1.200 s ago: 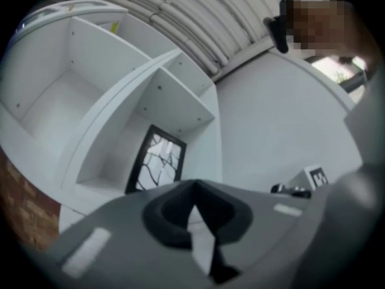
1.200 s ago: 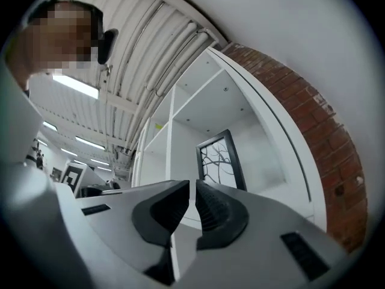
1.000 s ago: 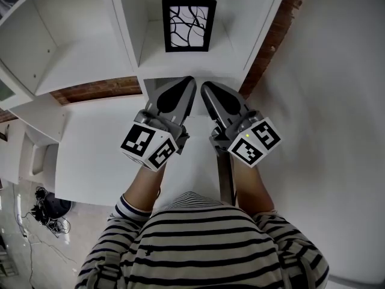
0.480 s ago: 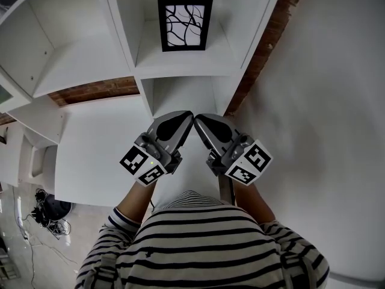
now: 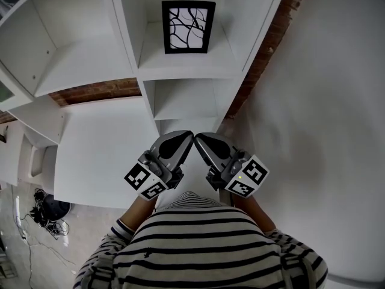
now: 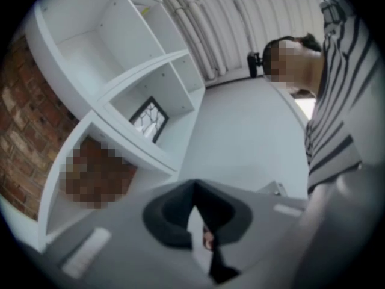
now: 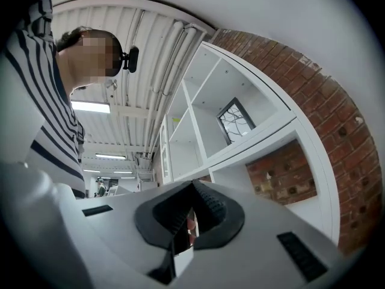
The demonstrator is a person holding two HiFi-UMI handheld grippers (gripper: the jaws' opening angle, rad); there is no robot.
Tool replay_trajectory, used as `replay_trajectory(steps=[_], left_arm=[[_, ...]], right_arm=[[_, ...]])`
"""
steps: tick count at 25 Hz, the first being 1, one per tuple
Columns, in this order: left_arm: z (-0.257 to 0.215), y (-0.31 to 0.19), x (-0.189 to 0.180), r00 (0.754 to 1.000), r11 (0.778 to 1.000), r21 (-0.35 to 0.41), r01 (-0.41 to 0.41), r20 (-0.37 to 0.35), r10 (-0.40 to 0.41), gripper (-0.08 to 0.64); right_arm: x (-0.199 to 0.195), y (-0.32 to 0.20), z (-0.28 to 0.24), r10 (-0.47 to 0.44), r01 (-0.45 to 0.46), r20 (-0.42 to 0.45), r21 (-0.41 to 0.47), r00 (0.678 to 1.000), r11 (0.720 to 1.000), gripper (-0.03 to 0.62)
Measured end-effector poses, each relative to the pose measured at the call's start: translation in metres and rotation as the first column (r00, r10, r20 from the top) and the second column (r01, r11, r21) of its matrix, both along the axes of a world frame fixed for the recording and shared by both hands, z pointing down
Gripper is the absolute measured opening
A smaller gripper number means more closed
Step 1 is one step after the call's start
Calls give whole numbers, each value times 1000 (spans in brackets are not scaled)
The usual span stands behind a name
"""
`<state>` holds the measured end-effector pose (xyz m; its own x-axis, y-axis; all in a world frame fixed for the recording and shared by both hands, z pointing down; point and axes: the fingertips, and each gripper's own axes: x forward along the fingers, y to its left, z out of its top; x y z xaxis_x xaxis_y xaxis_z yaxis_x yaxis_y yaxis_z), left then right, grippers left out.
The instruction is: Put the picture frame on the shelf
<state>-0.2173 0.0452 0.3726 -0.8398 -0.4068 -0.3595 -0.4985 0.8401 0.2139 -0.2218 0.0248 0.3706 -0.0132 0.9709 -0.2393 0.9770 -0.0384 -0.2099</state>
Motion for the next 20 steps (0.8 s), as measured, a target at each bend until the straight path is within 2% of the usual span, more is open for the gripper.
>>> replay_trajectory(steps=[3,9,20], left_arm=[[6,0,4,1000,1000,28,-14,-11,14,5],[6,-2,8,1000,1000,-13,-24,-5,24,5],[7,-4,11,1000,999,-30,-20,-2,20,5]], right_arm=[[5,-1,5,-4,4,5,11,1000,1000,8],[9,-1,5,-9,9,18,22,1000,1000,8],[12,-2,7,-15,14,25,36,1000,999,6]])
